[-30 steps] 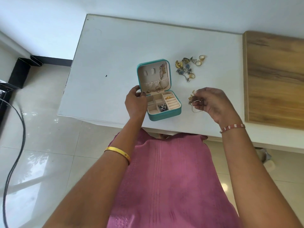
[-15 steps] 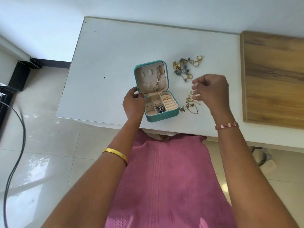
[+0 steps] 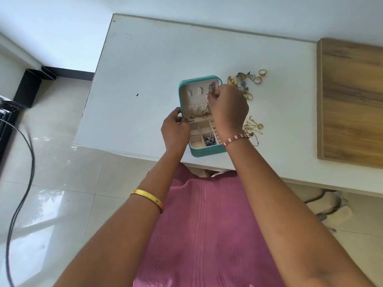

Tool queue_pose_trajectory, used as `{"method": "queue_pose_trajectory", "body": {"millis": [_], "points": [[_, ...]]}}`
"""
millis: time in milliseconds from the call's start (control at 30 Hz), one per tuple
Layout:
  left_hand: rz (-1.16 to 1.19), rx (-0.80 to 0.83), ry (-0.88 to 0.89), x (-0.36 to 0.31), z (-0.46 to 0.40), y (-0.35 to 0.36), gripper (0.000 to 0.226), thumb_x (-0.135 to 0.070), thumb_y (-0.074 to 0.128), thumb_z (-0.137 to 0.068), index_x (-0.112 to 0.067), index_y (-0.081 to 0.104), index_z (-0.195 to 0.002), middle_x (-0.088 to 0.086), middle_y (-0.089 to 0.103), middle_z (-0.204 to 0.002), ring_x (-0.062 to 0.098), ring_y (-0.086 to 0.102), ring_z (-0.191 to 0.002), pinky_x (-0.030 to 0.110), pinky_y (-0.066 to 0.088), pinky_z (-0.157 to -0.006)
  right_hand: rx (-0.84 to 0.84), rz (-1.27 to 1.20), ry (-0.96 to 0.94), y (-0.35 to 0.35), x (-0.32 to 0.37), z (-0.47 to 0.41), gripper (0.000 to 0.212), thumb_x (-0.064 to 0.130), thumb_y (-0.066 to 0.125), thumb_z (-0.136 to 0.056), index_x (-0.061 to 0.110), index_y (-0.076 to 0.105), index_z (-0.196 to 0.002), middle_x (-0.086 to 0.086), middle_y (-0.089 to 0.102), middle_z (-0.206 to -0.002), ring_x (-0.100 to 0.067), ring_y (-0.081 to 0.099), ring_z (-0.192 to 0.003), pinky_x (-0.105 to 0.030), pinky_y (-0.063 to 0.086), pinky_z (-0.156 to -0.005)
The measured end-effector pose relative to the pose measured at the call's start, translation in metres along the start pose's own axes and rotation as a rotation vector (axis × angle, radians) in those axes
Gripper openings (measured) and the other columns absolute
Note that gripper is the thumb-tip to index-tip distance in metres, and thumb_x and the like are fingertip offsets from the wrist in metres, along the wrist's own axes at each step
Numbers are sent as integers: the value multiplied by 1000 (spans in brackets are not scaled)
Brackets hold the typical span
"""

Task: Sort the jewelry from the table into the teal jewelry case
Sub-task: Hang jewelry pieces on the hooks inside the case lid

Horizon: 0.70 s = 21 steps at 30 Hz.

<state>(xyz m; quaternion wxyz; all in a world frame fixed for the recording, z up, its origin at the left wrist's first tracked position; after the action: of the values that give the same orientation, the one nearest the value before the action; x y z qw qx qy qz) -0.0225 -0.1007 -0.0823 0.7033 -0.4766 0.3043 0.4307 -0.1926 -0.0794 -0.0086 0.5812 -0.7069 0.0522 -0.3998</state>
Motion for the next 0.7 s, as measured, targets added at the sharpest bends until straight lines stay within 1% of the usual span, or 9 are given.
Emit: {"method": "queue_pose_trajectory", "body": {"millis": [33,100,233,267,333,400,500,600,700], "points": [[-3,0,11,0,0,0,35,1,46,-87,-19,66,-109,-1,62,-78,13,53,-68,7,37,-55,-30,13,4,-1,1,0,23,27,54,-92,9,68,-96,-9,70,-96,-26,63,-90,-25,34,-61],[-1,10,30,-2,2,0,33,1,47,-88,-18,66,-107,-3,61,-77,10,52,-66,7,36,-55,-92,13,16,-5,0,3,22,25,52,-93,10,66,-99,-8,69,-99,-26,62,-93,-25,32,-61],[8,30,40,-3,3,1,33,-1,48,-88,-20,66,-108,-2,62,-79,3,51,-63,18,40,-63,-212,-47,-17,-9,3,12,17,17,56,-90,9,63,-104,-10,69,-97,-28,62,-93,-25,32,-63],[13,31,40,-3,3,1,33,-1,49,-88,-20,66,-109,-2,62,-80,2,51,-64,18,40,-63,-239,-39,-39,-9,4,14,18,14,57,-89,10,63,-105,-10,69,-96,-29,62,-91,-25,33,-62],[18,30,39,-3,4,1,33,-1,48,-89,-20,66,-110,-2,62,-81,1,52,-64,14,40,-62,-272,-14,-81,-11,7,16,21,10,58,-87,11,64,-108,-11,70,-92,-30,63,-87,-25,33,-61],[28,27,34,-3,4,1,33,-1,48,-89,-19,66,-110,-3,62,-79,1,52,-64,16,41,-62,-273,8,-102,-11,9,14,21,9,59,-87,11,65,-107,-11,71,-90,-30,63,-85,-25,33,-60],[35,22,22,-3,5,0,32,0,48,-89,-17,66,-108,-6,60,-75,2,52,-63,19,44,-63,-257,3,-100,-10,9,10,15,12,60,-87,8,67,-100,-12,71,-91,-31,63,-87,-25,35,-59],[21,24,23,-3,4,0,33,0,48,-89,-18,66,-110,-1,62,-81,6,53,-66,24,45,-67,-218,-3,-88,-8,8,6,17,17,58,-90,7,67,-100,-11,71,-94,-30,62,-92,-26,36,-60],[7,14,23,-2,3,0,33,-2,49,-89,-19,65,-112,1,64,-86,14,55,-72,27,45,-72,-208,-22,-81,-10,5,4,17,18,57,-90,7,65,-100,-11,70,-95,-29,62,-93,-25,34,-60]]}}
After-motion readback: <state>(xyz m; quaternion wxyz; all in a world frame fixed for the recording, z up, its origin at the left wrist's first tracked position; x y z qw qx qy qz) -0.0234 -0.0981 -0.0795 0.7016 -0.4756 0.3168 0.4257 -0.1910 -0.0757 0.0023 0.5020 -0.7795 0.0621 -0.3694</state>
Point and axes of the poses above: each hand's wrist, its own z-axis away from the middle knuckle, its own y-axis out of the palm, x = y × z, the point moved 10 cm from there along -z, towards the middle knuckle
